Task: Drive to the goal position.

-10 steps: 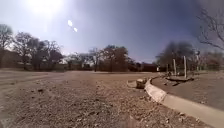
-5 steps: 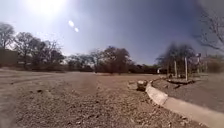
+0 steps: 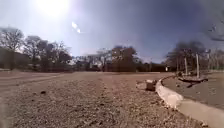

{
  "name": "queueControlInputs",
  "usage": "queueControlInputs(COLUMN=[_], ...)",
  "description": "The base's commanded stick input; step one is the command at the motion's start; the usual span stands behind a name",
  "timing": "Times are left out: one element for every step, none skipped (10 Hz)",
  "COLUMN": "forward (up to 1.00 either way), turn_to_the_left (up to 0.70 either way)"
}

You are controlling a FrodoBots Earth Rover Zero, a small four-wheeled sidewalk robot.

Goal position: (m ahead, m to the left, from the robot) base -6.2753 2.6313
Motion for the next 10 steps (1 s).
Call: queueControlInputs(forward=[0.50,0.50,0.50,0.50,0.50,0.50,0.50,0.50,0.50,0.50], turn_to_the_left=[0.50,0.50,0.50,0.50,0.50,0.50,0.50,0.50,0.50,0.50])
